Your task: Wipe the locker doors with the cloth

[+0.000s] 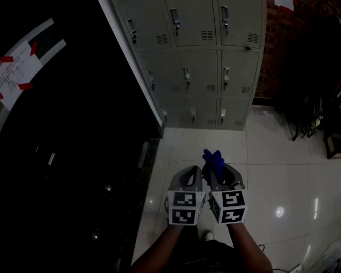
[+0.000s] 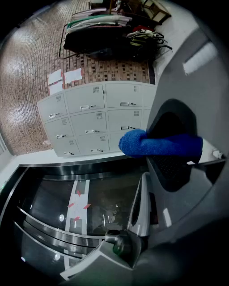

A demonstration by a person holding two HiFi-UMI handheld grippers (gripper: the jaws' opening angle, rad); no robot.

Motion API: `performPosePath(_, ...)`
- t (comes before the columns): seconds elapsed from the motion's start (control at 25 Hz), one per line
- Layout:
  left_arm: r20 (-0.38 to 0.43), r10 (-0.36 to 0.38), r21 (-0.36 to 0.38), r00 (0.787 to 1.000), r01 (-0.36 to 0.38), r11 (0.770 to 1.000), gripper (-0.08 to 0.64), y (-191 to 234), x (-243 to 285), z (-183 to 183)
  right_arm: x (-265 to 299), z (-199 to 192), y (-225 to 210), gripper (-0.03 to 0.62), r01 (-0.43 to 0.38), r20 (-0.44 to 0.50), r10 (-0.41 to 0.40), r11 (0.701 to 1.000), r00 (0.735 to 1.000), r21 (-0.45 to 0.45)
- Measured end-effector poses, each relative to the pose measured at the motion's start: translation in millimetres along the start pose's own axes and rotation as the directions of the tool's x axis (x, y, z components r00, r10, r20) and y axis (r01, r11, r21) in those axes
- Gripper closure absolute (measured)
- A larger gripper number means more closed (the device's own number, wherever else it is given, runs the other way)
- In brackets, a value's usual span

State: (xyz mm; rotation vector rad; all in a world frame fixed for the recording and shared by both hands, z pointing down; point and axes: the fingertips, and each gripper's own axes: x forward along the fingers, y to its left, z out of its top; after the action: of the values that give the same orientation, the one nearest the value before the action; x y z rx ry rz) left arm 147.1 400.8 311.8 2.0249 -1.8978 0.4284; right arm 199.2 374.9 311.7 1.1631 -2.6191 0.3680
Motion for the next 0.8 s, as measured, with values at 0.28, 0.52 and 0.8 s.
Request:
performPosePath(0.28, 0.014, -0.016, -0.001, 1.0, 0.016, 1.0, 0.557, 74, 67, 37, 98, 34, 6, 0.508, 0.003, 0.01, -0.002, 1.0, 1.0, -0.022)
performPosePath(0.52, 0.008, -0.055, -0.016, 0.998, 0.055, 0.998, 0.557, 137, 123, 72, 179, 67, 8, 0.508, 0.038, -0.007, -0.038, 0.999, 0.999, -0.027)
performPosePath(0.8, 0.032, -0.097, -0.013, 0.995, 0.097, 0.995, 0.557, 196, 168, 106, 258, 104, 17, 0.508, 0.067, 0.009, -0.067, 0.997, 0.998, -0.045)
